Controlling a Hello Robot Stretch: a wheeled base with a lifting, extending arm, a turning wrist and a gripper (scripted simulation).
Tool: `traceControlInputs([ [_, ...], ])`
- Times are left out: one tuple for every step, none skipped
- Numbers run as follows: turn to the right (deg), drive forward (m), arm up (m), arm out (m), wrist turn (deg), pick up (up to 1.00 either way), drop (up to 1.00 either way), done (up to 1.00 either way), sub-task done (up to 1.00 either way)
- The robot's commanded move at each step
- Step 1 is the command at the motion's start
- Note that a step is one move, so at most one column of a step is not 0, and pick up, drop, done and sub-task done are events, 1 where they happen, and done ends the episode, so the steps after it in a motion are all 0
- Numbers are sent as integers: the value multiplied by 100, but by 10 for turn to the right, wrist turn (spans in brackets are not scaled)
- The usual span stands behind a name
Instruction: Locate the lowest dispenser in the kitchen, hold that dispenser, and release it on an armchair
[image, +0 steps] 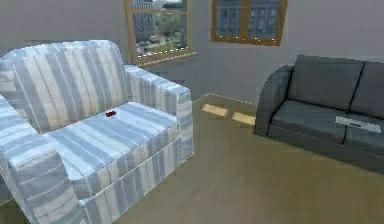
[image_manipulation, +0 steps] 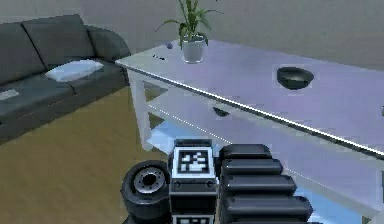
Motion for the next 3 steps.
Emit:
traceControlInputs([
  [0, 100, 0, 0, 0, 0, 0, 0, 0],
  [-360, 0, 0, 0, 0, 0, 0, 0, 0],
  [0, 5, 0, 0, 0, 0, 0, 0, 0],
])
